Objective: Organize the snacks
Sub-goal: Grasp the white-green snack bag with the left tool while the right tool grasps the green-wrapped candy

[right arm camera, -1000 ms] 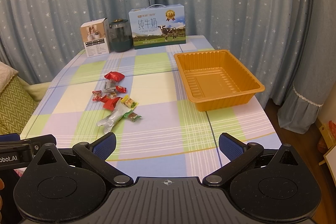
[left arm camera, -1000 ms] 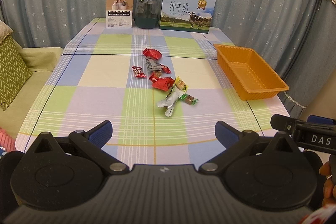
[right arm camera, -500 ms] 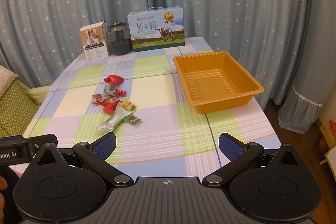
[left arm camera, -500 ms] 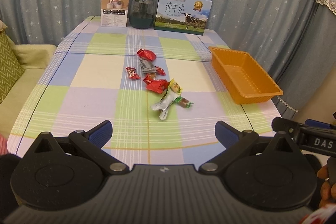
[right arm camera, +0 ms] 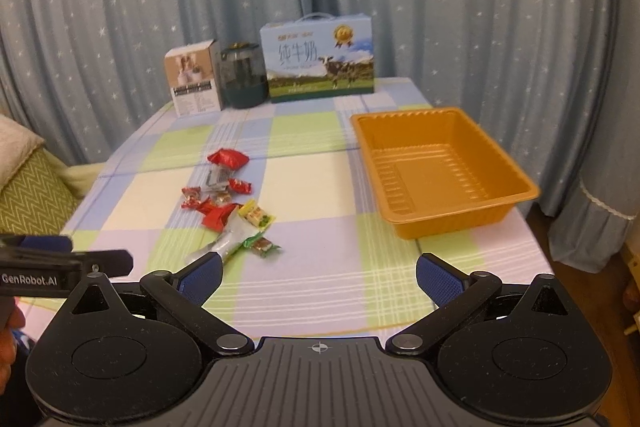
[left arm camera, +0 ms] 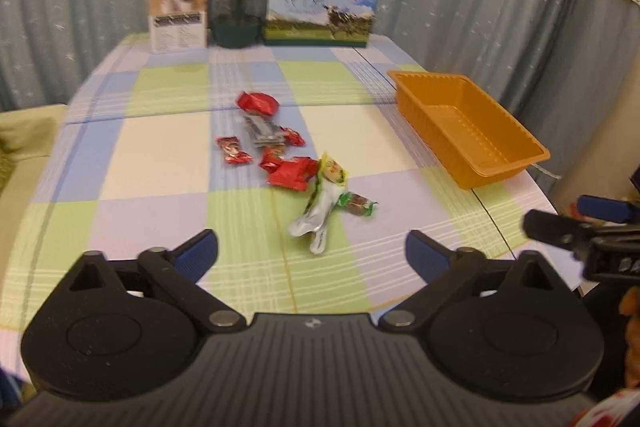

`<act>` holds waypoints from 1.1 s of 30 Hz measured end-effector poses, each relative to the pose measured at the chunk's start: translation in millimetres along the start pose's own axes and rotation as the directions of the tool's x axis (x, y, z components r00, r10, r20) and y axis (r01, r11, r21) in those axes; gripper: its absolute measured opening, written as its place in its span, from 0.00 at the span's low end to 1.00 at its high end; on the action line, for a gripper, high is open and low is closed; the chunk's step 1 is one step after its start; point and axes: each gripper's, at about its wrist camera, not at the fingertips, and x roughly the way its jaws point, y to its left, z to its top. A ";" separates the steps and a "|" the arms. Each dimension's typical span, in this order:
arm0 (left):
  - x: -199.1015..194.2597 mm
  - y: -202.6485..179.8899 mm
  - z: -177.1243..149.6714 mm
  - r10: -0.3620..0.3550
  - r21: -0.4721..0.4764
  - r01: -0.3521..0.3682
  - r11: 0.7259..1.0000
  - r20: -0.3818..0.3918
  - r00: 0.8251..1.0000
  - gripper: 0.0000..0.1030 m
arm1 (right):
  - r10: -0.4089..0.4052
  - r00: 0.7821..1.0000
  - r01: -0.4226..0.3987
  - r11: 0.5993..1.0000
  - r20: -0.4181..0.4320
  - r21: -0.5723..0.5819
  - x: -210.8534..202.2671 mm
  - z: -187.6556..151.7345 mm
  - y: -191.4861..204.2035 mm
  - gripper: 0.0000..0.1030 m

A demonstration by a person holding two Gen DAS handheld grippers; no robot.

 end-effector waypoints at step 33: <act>162.7 17.4 7.8 -0.160 0.137 0.174 0.975 -0.110 0.981 0.23 | 0.137 0.982 -0.145 0.988 -0.127 -0.056 164.4 -7.6 -12.4 0.76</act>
